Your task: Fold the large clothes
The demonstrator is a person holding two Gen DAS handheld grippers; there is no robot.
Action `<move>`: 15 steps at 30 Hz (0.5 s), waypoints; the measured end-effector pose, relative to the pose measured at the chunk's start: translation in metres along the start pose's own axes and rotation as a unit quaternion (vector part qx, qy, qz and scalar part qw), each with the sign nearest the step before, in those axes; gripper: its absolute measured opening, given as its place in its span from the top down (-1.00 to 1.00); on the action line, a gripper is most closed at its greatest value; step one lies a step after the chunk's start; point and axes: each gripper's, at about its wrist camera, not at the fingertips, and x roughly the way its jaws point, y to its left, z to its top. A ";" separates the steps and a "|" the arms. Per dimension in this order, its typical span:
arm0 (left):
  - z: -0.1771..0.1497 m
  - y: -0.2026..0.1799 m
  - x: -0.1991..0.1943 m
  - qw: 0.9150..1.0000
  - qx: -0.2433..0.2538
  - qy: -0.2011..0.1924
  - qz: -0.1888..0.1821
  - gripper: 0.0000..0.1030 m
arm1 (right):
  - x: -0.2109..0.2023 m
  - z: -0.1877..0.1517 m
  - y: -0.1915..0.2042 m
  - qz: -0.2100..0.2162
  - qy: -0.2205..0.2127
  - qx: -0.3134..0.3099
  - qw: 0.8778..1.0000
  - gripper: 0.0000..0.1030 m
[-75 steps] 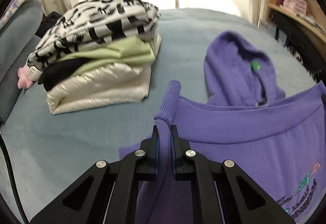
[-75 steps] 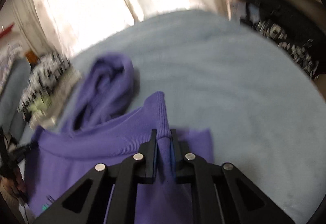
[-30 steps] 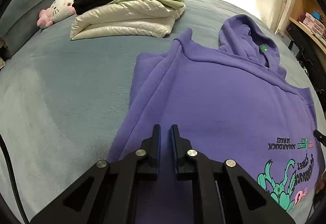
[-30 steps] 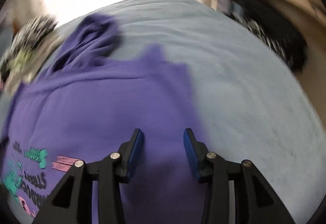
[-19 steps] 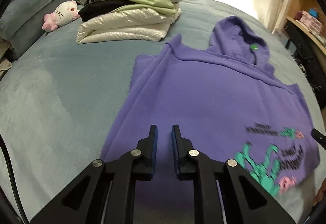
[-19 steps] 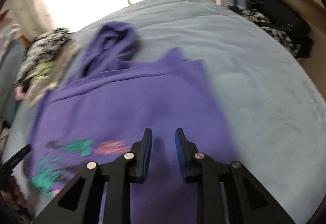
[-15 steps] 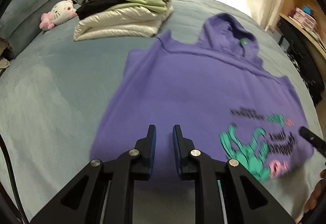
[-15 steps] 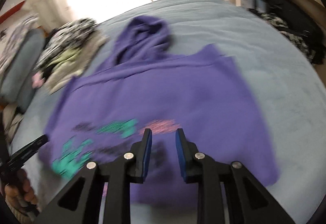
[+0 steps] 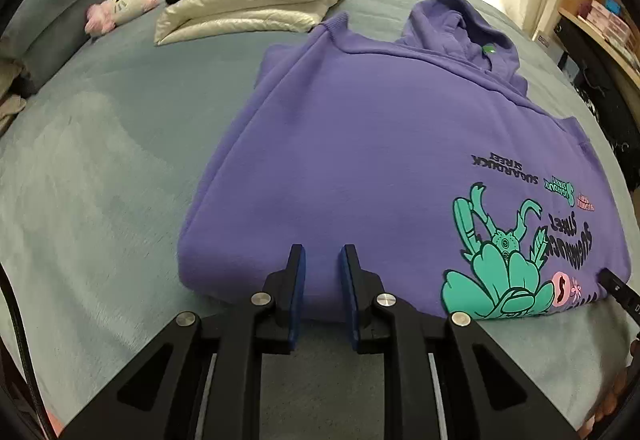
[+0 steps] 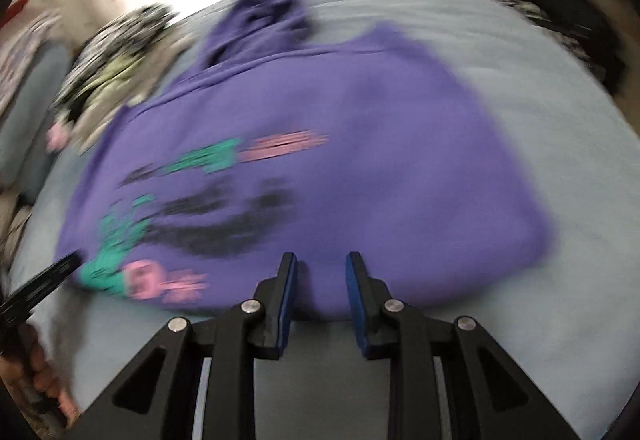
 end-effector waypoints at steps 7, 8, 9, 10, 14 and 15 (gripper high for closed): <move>-0.003 -0.001 0.000 1.000 0.009 -0.001 0.019 0.69 | -0.006 -0.007 -0.038 0.000 -0.004 0.056 0.998 0.54; -0.003 -0.002 0.001 1.000 0.010 0.000 0.022 0.69 | -0.005 -0.007 -0.034 -0.009 -0.003 0.049 0.999 0.52; -0.003 -0.002 0.000 1.000 0.011 0.000 0.024 0.69 | -0.005 -0.008 -0.030 -0.022 -0.003 0.038 0.999 0.52; -0.003 -0.002 0.000 1.000 0.011 0.000 0.025 0.69 | -0.004 -0.008 -0.025 -0.036 -0.002 0.028 0.999 0.52; -0.003 -0.002 0.000 1.000 0.013 0.002 0.026 0.69 | -0.004 -0.015 -0.023 -0.049 0.000 0.028 0.998 0.43; -0.003 -0.002 0.000 1.000 0.015 0.003 0.027 0.69 | -0.004 -0.015 -0.023 -0.049 0.000 0.031 0.998 0.43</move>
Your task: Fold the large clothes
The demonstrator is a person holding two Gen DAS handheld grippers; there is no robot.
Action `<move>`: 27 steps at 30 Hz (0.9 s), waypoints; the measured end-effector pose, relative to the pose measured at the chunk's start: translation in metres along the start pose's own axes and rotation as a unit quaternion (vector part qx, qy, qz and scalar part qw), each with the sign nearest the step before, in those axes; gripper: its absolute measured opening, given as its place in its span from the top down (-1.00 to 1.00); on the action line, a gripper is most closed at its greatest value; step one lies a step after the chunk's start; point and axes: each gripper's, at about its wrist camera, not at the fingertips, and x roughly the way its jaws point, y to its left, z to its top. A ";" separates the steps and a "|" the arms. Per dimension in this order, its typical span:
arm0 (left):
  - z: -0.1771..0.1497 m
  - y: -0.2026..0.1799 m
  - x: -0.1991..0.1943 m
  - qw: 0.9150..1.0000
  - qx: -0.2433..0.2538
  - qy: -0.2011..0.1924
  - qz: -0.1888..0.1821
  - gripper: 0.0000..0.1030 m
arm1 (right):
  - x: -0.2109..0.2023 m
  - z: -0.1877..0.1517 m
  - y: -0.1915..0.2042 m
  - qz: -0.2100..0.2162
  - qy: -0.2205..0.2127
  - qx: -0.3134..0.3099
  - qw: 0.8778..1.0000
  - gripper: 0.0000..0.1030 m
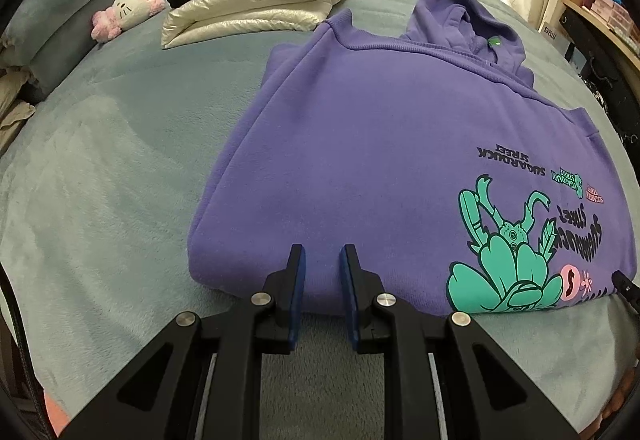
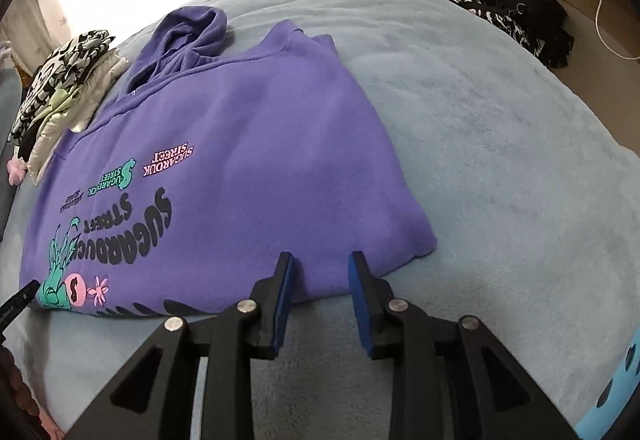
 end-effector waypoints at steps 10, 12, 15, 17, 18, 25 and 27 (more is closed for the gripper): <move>0.000 -0.007 -0.006 1.000 0.015 0.005 0.008 0.49 | 0.002 -0.001 0.004 0.007 0.008 -0.001 1.000 0.20; 0.001 -0.011 -0.011 1.000 0.017 0.003 0.003 0.16 | 0.003 -0.001 0.008 0.006 0.007 -0.009 1.000 0.11; 0.002 -0.017 -0.020 1.000 0.026 -0.011 -0.001 -0.12 | 0.004 -0.002 0.017 -0.016 0.008 -0.028 0.999 0.06; 0.005 -0.023 -0.025 0.999 0.037 -0.020 -0.002 -0.12 | 0.005 -0.001 0.021 -0.025 0.014 -0.031 0.999 0.06; 0.007 -0.026 -0.028 0.999 0.043 -0.025 -0.005 -0.12 | 0.005 0.001 0.021 -0.025 0.018 -0.028 0.999 0.06; 0.030 -0.040 -0.037 0.997 0.069 -0.041 -0.008 -0.19 | -0.002 0.022 0.022 0.005 0.057 -0.012 0.998 0.06; 0.042 -0.042 -0.038 0.996 0.074 -0.047 -0.008 -0.23 | -0.004 0.030 0.026 0.020 0.056 -0.009 0.998 0.06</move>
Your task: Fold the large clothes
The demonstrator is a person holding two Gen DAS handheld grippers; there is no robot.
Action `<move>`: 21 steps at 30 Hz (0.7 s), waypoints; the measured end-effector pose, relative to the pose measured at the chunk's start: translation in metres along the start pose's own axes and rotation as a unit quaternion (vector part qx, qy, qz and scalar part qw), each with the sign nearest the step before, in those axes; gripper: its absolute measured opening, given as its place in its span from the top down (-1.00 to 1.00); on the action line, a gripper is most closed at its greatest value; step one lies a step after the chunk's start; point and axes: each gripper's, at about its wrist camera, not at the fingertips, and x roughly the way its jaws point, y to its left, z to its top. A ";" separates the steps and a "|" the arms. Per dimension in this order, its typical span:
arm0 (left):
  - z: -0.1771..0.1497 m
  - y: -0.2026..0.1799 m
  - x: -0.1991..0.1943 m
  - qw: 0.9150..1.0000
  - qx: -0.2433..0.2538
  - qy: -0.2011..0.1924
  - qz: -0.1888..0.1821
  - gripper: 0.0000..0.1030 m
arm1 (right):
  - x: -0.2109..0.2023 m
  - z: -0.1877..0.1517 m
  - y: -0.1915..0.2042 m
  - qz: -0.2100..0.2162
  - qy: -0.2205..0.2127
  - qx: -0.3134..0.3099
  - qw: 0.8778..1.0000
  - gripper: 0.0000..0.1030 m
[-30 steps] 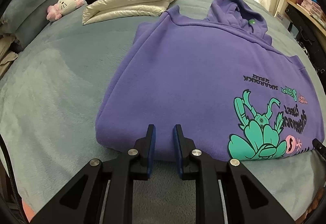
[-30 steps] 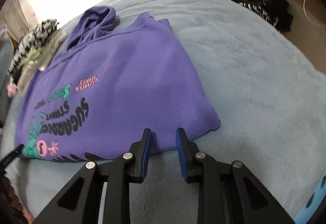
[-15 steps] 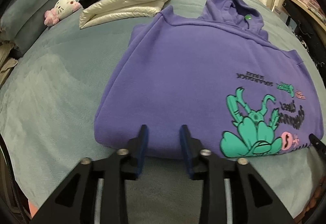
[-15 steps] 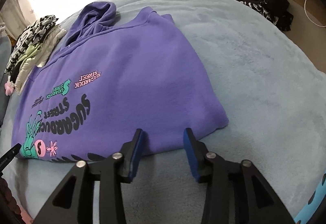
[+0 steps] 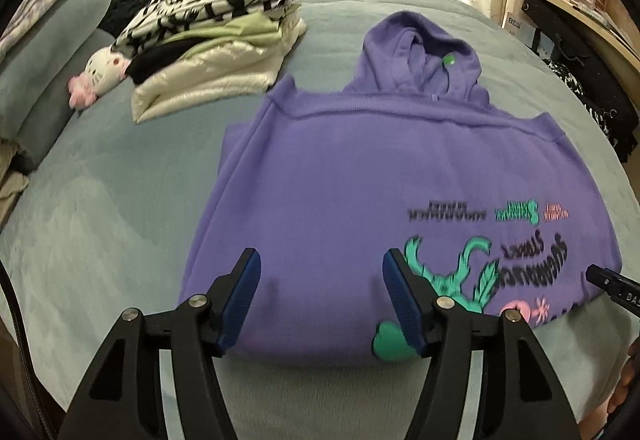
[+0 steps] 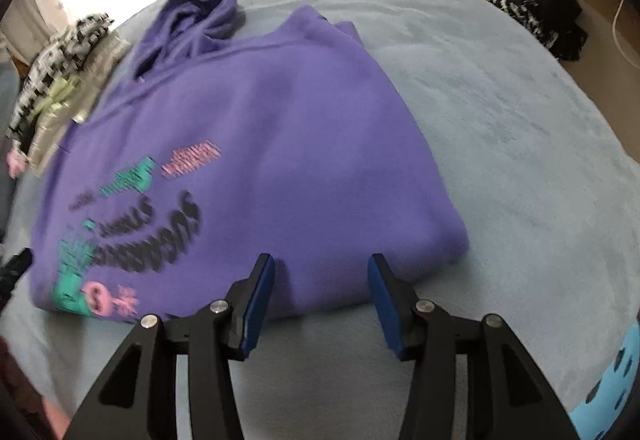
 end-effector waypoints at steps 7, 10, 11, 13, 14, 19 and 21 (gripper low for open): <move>0.048 -0.007 0.013 0.999 0.033 -0.013 0.006 -0.28 | -0.008 0.046 0.027 0.003 -0.026 -0.053 0.998 0.06; 0.072 -0.009 0.018 0.999 0.048 -0.021 0.008 -0.28 | -0.011 0.072 0.039 -0.005 -0.042 -0.077 0.996 0.06; 0.085 -0.010 0.020 0.998 0.054 -0.025 0.011 -0.28 | -0.012 0.079 0.042 -0.005 -0.045 -0.081 0.996 0.06; 0.110 -0.010 0.025 0.998 0.060 -0.030 0.008 -0.30 | -0.015 0.106 0.049 0.000 -0.057 -0.092 0.994 0.06; 0.123 -0.009 0.028 0.998 0.060 -0.031 0.004 -0.32 | -0.016 0.115 0.051 0.002 -0.062 -0.094 0.994 0.06; 0.190 -0.012 0.052 0.997 0.050 -0.044 -0.029 -0.34 | -0.017 0.181 0.070 0.019 -0.104 -0.110 0.988 0.06; 0.216 -0.017 0.069 0.997 0.049 -0.041 -0.043 -0.34 | -0.009 0.206 0.076 0.029 -0.110 -0.109 0.988 0.06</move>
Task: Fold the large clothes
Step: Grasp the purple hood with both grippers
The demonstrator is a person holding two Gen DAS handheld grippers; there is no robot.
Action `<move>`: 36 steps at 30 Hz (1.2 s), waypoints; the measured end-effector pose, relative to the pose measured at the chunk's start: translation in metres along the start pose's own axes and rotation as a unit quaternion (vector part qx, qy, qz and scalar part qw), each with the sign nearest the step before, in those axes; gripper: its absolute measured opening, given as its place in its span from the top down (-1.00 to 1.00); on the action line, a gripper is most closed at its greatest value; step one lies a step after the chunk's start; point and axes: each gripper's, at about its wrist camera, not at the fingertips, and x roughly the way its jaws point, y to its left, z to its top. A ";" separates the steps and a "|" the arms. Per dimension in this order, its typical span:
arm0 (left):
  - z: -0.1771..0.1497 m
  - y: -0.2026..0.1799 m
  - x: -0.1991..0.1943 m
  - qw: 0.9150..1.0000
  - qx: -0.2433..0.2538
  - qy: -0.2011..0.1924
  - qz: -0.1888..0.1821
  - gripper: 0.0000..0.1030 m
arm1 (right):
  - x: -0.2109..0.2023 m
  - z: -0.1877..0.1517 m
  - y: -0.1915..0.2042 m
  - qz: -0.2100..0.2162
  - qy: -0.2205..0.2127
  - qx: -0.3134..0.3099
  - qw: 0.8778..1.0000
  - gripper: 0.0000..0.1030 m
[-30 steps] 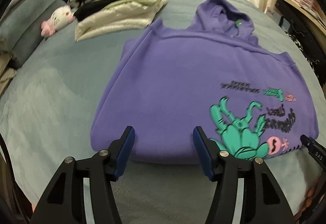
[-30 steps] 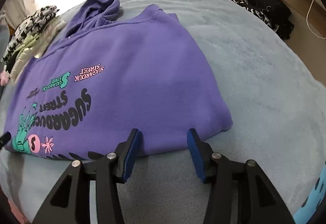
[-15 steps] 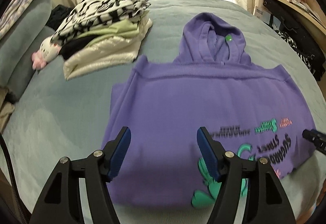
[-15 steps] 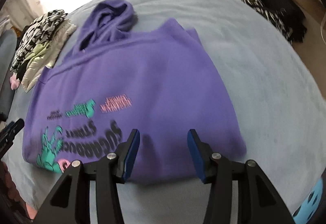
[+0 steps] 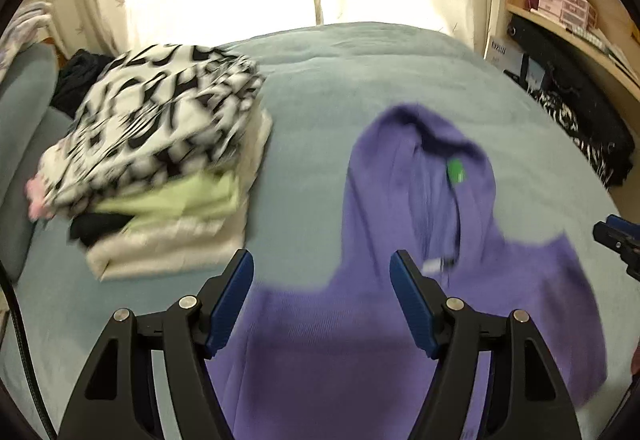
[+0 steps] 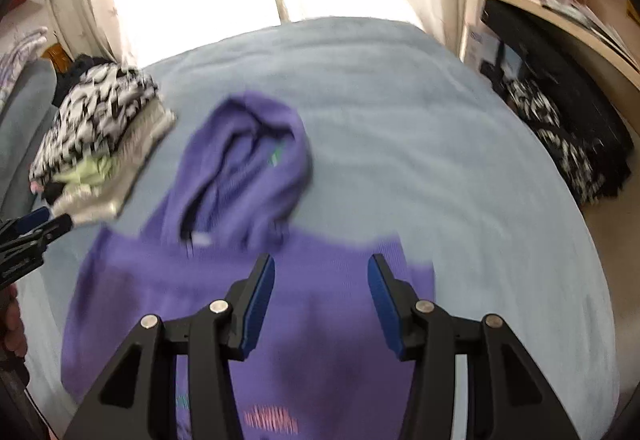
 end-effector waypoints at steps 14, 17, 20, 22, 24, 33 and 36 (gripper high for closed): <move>0.061 -0.026 0.169 0.997 -0.020 0.076 -0.024 -0.34 | 0.148 0.077 -0.007 0.079 0.052 0.086 0.992 0.06; 0.066 -0.029 0.193 0.996 -0.016 0.084 -0.025 -0.34 | 0.165 0.082 -0.006 0.071 0.055 0.081 0.993 0.06; 0.069 -0.030 0.219 0.995 -0.011 0.099 -0.011 -0.34 | 0.178 0.084 -0.006 0.072 0.059 0.077 0.993 0.06; 0.067 -0.028 0.231 0.994 -0.014 0.108 -0.015 -0.34 | 0.186 0.085 -0.007 0.077 0.059 0.076 0.992 0.06; 0.067 -0.028 0.246 0.992 -0.020 0.120 -0.025 -0.34 | 0.191 0.084 -0.007 0.076 0.054 0.070 0.993 0.10; 0.070 -0.042 0.251 0.993 -0.036 0.103 -0.039 0.89 | 0.206 0.082 -0.005 0.086 0.058 0.061 0.993 0.85; 0.071 -0.044 0.234 0.996 -0.033 0.080 -0.018 0.91 | 0.195 0.082 0.000 0.074 0.044 0.043 0.995 0.88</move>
